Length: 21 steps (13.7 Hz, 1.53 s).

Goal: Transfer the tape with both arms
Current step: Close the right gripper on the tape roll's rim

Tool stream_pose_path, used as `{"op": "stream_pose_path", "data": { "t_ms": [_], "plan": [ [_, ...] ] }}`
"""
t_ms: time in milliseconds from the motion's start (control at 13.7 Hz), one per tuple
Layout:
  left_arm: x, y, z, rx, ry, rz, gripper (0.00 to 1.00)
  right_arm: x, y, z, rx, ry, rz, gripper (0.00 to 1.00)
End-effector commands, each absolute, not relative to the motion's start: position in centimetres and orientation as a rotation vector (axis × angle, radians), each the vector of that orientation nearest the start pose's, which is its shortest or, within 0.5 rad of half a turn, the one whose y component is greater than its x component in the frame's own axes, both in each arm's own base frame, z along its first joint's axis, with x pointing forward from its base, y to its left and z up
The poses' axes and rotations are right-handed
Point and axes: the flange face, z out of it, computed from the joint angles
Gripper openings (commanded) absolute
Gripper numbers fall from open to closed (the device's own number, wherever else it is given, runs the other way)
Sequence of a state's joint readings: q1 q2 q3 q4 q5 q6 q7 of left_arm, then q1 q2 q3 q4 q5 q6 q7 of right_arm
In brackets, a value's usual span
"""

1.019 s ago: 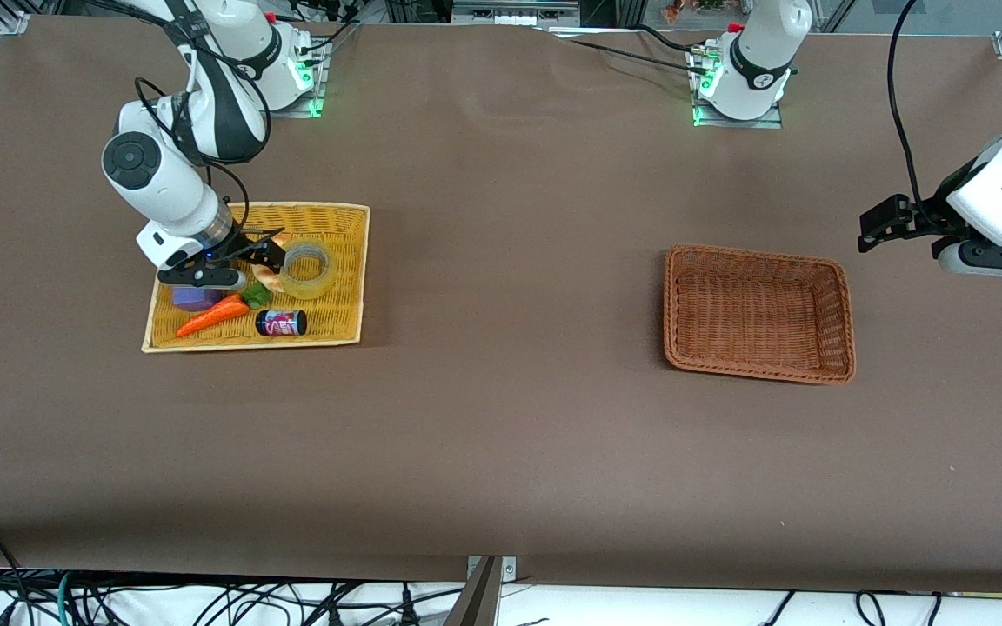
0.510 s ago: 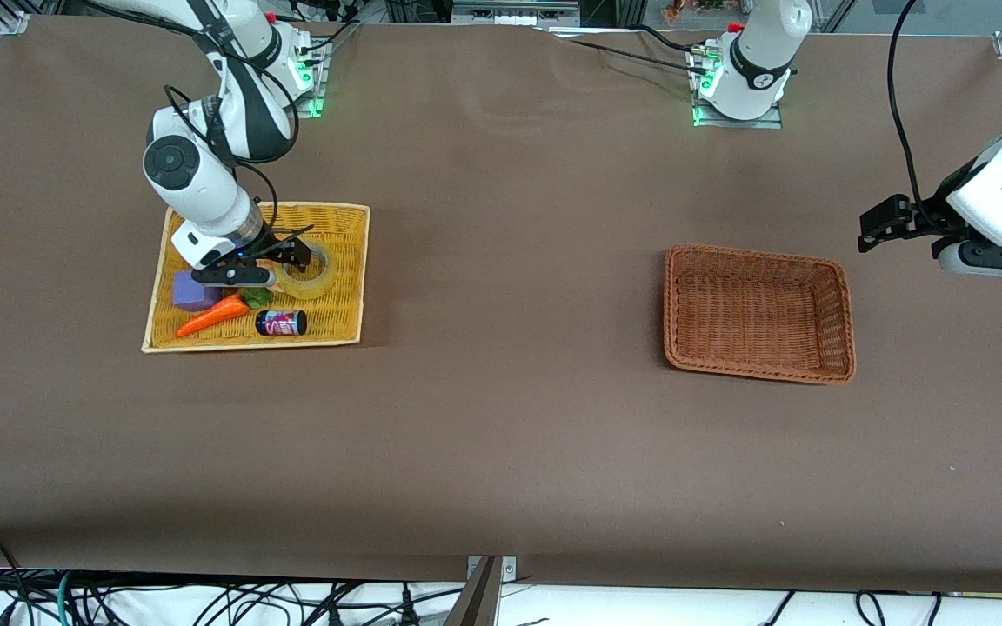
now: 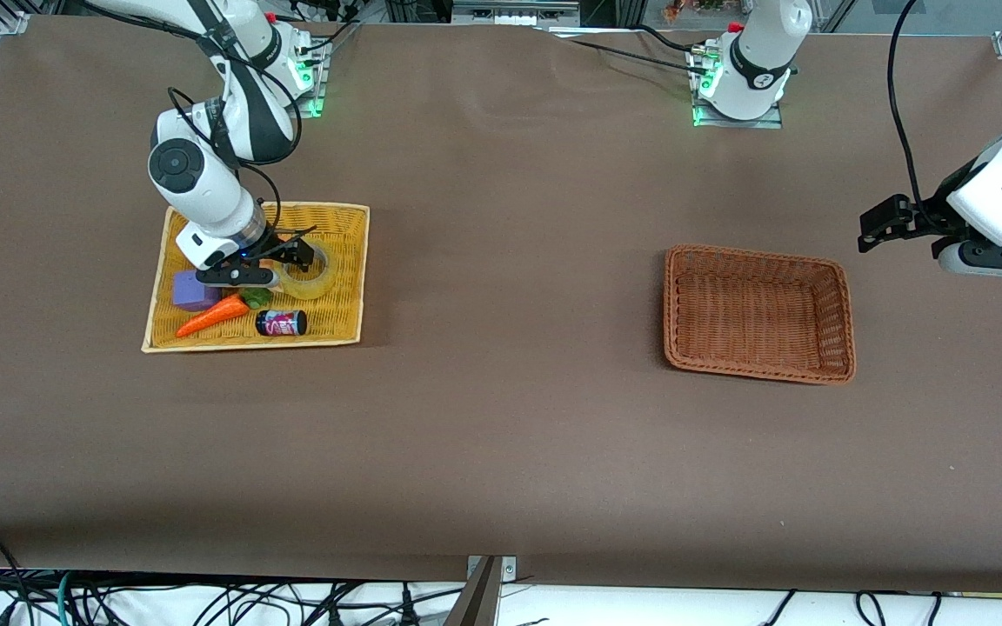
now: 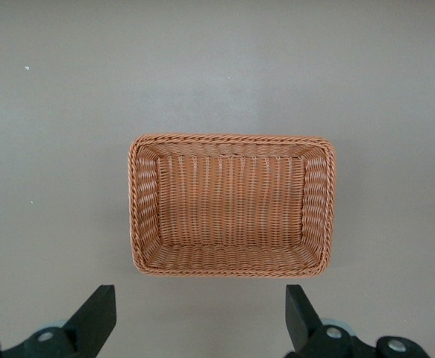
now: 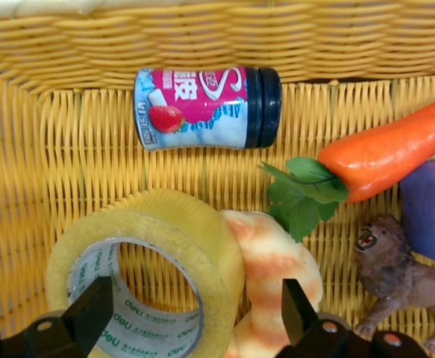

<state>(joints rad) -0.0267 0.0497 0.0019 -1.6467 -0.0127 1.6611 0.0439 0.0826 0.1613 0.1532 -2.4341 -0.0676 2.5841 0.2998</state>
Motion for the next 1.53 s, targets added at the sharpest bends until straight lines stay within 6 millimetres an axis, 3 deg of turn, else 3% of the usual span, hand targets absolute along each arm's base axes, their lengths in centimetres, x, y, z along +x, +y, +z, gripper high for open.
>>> {"op": "stream_pose_path", "data": {
  "t_ms": [0, 437, 510, 583, 655, 728, 801, 1165, 1311, 1456],
  "plan": [
    [57.7, -1.4, 57.4, -3.168, 0.137, 0.064, 1.0, 46.7, 11.6, 23.3, -3.161, 0.018, 0.005, 1.0],
    [57.7, -1.3, 57.4, -3.168, 0.135, 0.064, 1.0, 45.8, 11.5, 21.7, -3.149, 0.015, -0.013, 0.99],
    [57.7, -1.3, 57.4, -3.168, 0.135, 0.064, 1.0, 45.8, 11.5, 21.6, -3.149, 0.018, -0.011, 0.92],
    [57.7, -1.3, 57.4, -3.166, 0.135, 0.064, 1.0, 45.8, 11.5, 21.4, -3.149, 0.015, -0.006, 0.83],
    [57.7, -1.3, 57.4, -3.166, 0.135, 0.064, 1.0, 45.7, 11.5, 21.3, -3.149, 0.013, -0.001, 0.54],
    [57.7, -1.3, 57.4, -3.168, 0.135, 0.064, 1.0, 45.8, 11.5, 21.4, -3.15, 0.011, -0.001, 0.12],
    [57.7, -1.3, 57.4, -3.168, 0.135, 0.064, 1.0, 46.0, 11.5, 21.6, -3.15, 0.001, -0.006, 0.0],
    [57.7, -1.4, 57.4, -3.168, 0.137, 0.065, 1.0, 46.6, 11.6, 22.9, -3.151, -0.009, -0.031, 0.0],
    [57.7, -1.4, 57.4, -3.168, 0.137, 0.065, 1.0, 47.7, 11.8, 25.6, -3.162, -0.01, -0.04, 0.0],
    [57.7, -1.4, 57.4, -3.166, 0.137, 0.065, 1.0, 49.6, 13.2, 29.6, -3.177, -0.032, -0.02, 0.0]
  ]
}}
